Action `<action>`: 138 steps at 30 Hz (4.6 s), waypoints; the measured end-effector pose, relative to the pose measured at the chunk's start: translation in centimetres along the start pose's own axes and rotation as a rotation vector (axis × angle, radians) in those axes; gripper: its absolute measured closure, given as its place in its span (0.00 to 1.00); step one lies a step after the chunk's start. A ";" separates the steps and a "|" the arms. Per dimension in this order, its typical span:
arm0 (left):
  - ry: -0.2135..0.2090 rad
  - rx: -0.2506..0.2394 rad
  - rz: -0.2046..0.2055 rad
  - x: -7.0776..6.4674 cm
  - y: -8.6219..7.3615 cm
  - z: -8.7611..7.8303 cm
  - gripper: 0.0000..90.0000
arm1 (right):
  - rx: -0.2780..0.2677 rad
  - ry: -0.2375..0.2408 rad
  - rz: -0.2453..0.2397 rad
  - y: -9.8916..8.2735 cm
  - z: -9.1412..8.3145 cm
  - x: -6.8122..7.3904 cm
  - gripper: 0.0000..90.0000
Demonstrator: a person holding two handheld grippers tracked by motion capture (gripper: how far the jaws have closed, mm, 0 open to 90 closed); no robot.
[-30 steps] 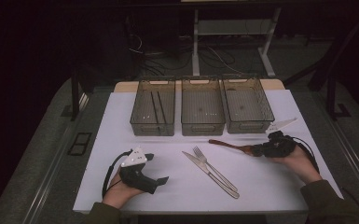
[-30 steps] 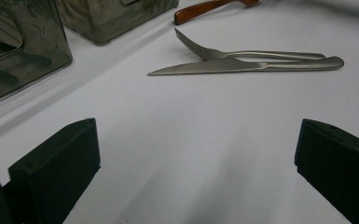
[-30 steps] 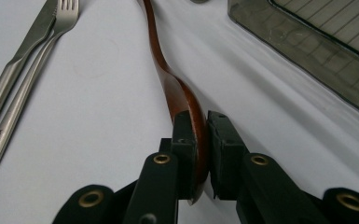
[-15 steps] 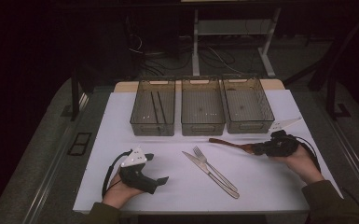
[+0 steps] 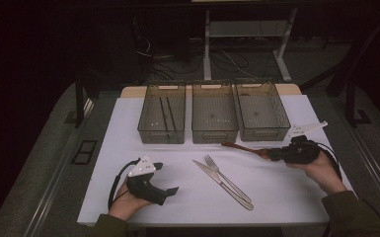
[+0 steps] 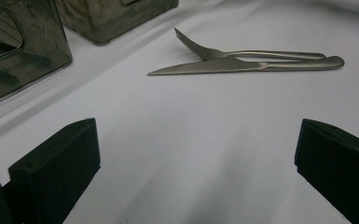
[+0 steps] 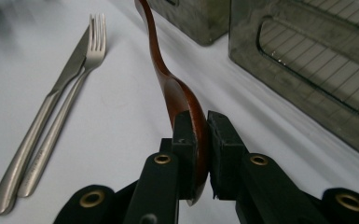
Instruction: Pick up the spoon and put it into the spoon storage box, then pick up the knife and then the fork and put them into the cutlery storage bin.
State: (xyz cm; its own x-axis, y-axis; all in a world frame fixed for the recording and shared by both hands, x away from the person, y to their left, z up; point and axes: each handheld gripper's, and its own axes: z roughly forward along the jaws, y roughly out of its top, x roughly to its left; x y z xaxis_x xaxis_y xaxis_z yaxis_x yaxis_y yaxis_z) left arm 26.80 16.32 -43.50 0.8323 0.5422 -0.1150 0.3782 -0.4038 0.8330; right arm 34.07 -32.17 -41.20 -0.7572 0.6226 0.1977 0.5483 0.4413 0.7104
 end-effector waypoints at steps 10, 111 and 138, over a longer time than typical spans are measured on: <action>-0.001 0.000 -0.002 0.0 0.0 0.1 0.00 | -0.042 -0.004 0.001 1.1 -1.1 0.2 0.90; -0.004 -0.011 -0.008 0.0 0.0 0.0 0.00 | -0.028 -0.003 -0.032 4.7 2.8 7.0 0.62; -0.003 -0.011 -0.008 0.1 0.0 0.0 0.00 | 0.156 0.123 -0.151 -0.7 5.9 12.5 0.99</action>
State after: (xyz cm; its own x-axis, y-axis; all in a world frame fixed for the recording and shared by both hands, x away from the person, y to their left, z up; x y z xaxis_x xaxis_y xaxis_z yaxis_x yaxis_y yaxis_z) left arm 26.86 16.37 -43.48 0.8307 0.5428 -0.1236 0.3802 -0.3910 0.8382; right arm 26.26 -20.89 -43.22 -0.8668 0.4629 0.1853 0.4669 0.6234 0.6271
